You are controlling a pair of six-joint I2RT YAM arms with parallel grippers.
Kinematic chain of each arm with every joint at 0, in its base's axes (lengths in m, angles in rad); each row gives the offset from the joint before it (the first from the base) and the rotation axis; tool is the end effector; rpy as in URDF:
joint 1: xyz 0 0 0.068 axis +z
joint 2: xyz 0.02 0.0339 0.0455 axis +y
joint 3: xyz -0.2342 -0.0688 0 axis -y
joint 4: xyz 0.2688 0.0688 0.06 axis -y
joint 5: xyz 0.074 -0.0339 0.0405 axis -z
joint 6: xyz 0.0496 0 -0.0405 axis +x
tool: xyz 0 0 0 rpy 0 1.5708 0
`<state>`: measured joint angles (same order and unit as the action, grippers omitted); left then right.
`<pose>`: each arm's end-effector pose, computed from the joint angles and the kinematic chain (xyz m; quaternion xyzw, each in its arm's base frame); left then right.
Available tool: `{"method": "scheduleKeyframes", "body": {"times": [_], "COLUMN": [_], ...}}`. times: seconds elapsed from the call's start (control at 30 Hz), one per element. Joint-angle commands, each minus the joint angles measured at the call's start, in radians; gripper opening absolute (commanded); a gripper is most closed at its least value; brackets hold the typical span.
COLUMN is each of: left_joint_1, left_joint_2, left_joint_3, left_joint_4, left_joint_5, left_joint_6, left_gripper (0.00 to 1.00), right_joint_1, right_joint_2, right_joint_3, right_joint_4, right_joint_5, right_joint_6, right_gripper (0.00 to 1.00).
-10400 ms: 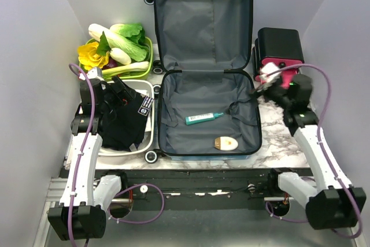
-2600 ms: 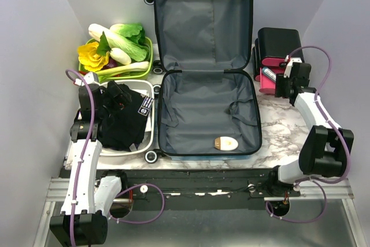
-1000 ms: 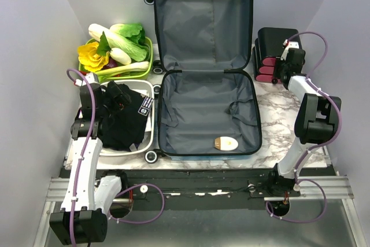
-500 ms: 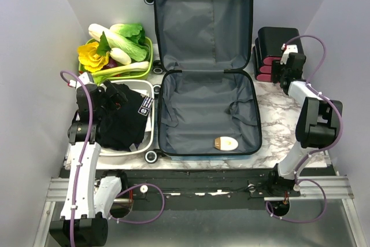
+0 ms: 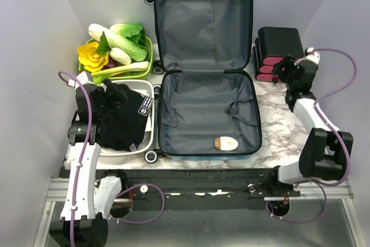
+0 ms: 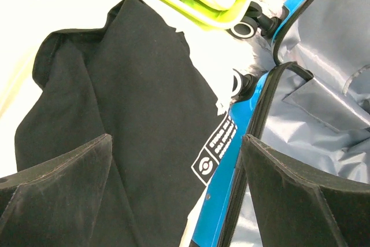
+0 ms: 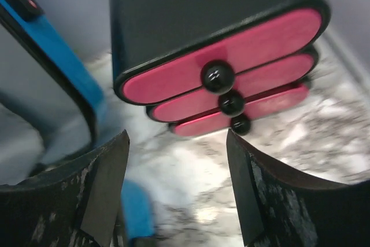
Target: Open, take out, and arrange the luggage
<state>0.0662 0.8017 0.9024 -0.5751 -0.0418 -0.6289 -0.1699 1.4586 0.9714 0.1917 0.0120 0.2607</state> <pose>0.2278 0.0172 0.3121 -0.3009 0.7986 -0.1275 0.5055 0.3721 -0.0644 0.2374 0.1751 0.7842 0.0222 0.5949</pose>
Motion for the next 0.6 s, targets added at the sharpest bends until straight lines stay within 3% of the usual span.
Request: {"method": "scheduleKeyframes", "body": {"times": [0.0,0.1,0.23,0.57], "left_joint_1": [0.007,0.007,0.007,0.007], "left_joint_2": [0.019,0.028,0.054,0.114], "left_joint_3": [0.019,0.035,0.049,0.075], "left_joint_4": [0.037,0.037,0.043,0.032], "left_joint_5": [0.04,0.04,0.04,0.091], "left_joint_6": [0.0,0.011,0.023,0.04], "left_gripper": [0.99,0.99,0.99,0.99], "right_joint_1": [-0.011,-0.011,-0.039,-0.062], "right_joint_2": [0.009,0.028,0.057,0.233], "right_joint_3": [-0.166,-0.183,-0.233,-0.174], "right_joint_4": [0.29,0.248,0.212,0.242], "right_joint_5": [-0.047,-0.018,0.083,0.154], "right_joint_6": [0.415,0.455,0.633,0.897], "right_gripper": [0.75,0.68,0.59,0.53]}}
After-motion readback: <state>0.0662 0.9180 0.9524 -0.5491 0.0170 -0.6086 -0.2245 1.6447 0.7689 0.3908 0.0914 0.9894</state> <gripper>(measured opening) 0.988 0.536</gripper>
